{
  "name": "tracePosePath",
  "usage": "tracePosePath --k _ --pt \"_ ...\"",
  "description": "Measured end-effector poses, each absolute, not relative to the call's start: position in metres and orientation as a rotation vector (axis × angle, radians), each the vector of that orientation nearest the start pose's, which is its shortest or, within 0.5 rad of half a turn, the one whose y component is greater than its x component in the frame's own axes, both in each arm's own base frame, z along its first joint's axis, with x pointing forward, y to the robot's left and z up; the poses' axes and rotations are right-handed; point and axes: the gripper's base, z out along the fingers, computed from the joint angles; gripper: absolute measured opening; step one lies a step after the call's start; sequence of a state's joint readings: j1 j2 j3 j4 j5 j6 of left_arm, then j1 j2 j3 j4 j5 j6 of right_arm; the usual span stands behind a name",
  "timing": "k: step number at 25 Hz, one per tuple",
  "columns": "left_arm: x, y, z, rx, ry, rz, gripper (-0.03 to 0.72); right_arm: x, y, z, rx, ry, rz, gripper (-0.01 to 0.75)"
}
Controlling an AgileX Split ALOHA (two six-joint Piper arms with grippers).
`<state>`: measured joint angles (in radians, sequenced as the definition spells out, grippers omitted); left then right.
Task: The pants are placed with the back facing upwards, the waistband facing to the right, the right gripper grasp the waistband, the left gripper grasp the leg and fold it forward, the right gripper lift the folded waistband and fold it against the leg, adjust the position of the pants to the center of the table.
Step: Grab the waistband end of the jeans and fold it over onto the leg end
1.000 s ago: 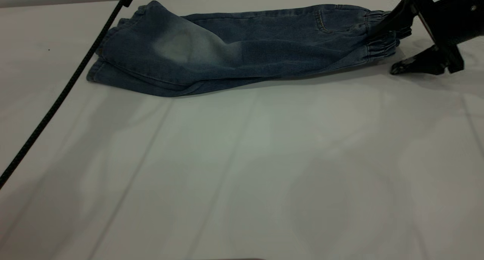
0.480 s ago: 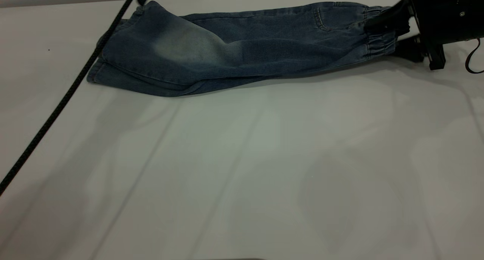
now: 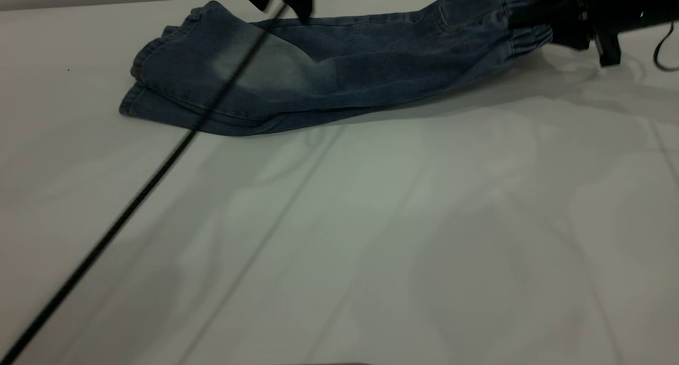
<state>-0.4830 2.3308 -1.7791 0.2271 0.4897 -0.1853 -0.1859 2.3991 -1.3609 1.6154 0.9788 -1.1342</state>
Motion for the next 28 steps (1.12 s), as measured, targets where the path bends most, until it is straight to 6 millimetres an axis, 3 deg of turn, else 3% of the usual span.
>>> tracePosePath --k 7,20,28 --pt "0.469 -0.254 0.098 0.545 2.479 -0.131 0.455 0.436 -0.005 0.089 0.27 2.315 1.309 0.076" --pt "0.465 -0.261 0.069 0.483 2.597 -0.192 0.455 0.432 -0.001 0.156 0.123 2.22 1.325 0.076" --pt "0.453 -0.284 0.069 0.605 2.594 -0.183 0.455 0.43 0.001 0.165 0.094 2.206 1.349 0.076"
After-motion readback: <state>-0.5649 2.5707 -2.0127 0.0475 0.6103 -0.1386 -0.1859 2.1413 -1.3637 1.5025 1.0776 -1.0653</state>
